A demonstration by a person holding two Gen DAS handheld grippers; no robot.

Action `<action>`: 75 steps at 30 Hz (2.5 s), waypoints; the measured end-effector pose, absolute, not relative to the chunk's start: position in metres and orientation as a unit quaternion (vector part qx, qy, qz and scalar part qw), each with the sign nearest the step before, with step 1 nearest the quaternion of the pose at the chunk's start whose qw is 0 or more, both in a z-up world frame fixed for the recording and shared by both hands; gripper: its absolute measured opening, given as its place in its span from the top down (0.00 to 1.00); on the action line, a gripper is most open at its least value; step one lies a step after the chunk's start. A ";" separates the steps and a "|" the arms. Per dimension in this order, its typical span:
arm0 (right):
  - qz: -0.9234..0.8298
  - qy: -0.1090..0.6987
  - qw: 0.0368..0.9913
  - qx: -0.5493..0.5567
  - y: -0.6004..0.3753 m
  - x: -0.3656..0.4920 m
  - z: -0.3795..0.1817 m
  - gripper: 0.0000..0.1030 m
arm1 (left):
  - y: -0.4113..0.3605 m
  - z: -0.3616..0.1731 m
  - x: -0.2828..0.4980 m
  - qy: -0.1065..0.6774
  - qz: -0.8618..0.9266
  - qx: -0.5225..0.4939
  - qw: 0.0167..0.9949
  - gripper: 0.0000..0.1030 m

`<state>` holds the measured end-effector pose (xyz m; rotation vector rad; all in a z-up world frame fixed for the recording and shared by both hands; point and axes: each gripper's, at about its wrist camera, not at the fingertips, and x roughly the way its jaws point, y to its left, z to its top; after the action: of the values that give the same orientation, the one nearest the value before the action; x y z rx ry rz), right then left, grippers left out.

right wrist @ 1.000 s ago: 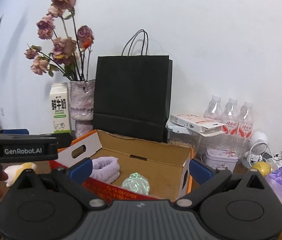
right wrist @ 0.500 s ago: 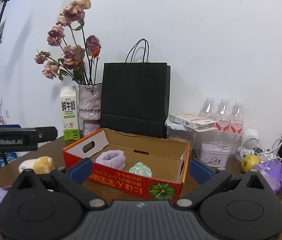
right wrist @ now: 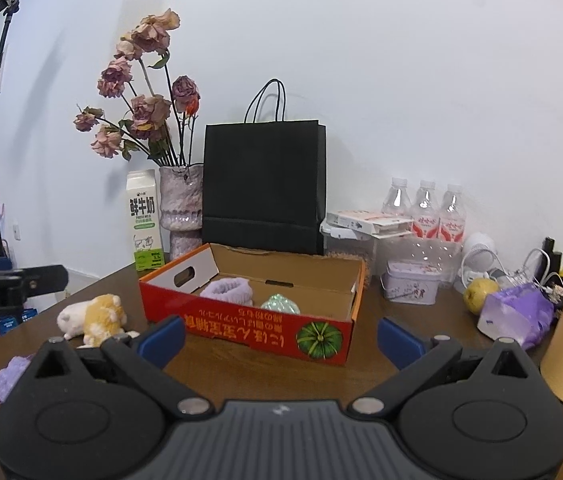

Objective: Organize objects
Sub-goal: 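Move the right gripper to the navy case and close on it while the left gripper approaches the lavender pouch, then lift the navy case with the right gripper while the left gripper grasps the lavender pouch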

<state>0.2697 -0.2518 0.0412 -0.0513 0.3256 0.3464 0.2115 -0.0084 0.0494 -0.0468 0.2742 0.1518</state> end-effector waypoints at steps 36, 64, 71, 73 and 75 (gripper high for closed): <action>0.150 0.308 0.937 -0.069 -0.266 0.224 -0.056 0.00 | 0.059 -0.010 0.122 0.234 0.129 -0.028 0.963 0.00; 0.145 0.340 0.928 -0.045 -0.247 0.288 -0.077 0.00 | 0.066 -0.021 0.140 0.256 0.120 -0.039 0.958 0.00; 0.167 0.320 0.931 -0.048 -0.245 0.279 -0.073 0.33 | 0.067 -0.022 0.141 0.254 0.119 -0.044 0.959 0.00; 0.167 0.318 0.932 -0.047 -0.245 0.278 -0.072 0.36 | 0.067 -0.022 0.141 0.253 0.118 -0.045 0.959 0.00; 0.162 0.308 0.936 -0.047 -0.245 0.274 -0.070 0.39 | 0.067 -0.023 0.141 0.252 0.118 -0.047 0.959 0.00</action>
<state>0.2737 -0.2450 -0.0705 -0.0955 0.6301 0.3306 0.1413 0.0674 -0.0229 -0.0943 0.5118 0.2390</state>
